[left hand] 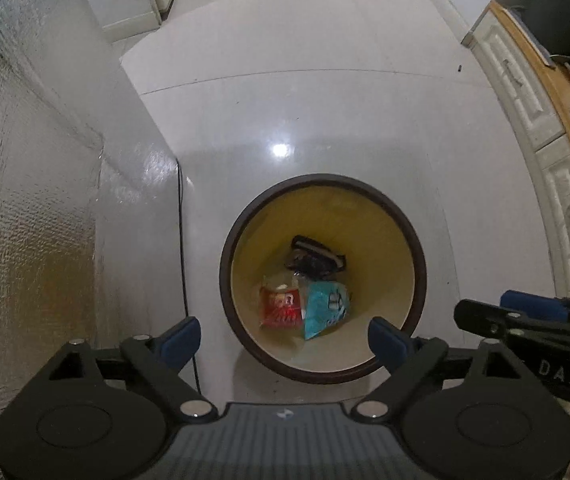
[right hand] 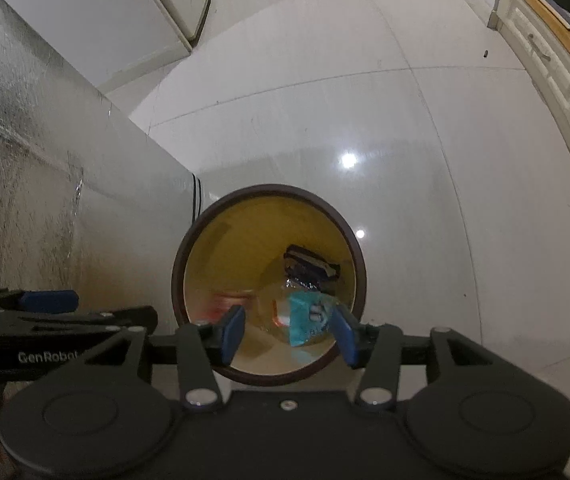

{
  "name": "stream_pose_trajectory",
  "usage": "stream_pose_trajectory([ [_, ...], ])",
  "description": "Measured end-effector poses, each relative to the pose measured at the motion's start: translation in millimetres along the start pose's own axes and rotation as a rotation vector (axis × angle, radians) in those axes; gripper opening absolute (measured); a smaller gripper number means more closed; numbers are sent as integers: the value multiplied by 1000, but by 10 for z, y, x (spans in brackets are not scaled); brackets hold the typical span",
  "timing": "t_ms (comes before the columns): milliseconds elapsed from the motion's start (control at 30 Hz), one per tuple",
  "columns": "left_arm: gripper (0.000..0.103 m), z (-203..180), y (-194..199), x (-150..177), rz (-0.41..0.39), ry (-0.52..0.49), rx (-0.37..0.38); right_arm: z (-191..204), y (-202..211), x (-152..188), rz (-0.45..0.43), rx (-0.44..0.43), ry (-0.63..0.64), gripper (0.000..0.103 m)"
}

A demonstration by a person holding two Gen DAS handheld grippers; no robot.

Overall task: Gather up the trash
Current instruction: 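Open the right tool then the left tool, dropping both items into the bin, then move both open tools back from the bin toward the counter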

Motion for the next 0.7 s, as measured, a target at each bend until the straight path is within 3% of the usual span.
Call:
stream_pose_trajectory([
  [333,102,121,-5,68,41,8,-47,23,68,16,0,38,41,66],
  [600,103,142,133,73,36,12,-58,-8,231,9,-26,54,45,96],
  [700,103,154,213,75,27,19,-62,-28,322,-1,-47,65,37,100],
])
Point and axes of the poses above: each gripper's, at about its wrist camera, not at the fingertips, and y roughly against the way its jaws point, z to its left, x to its underside, the point moved 6 cm from there along -y, roughly the way its jaws point, and after that the axes turned 6 degrees about -z, right-handed, at the moved point
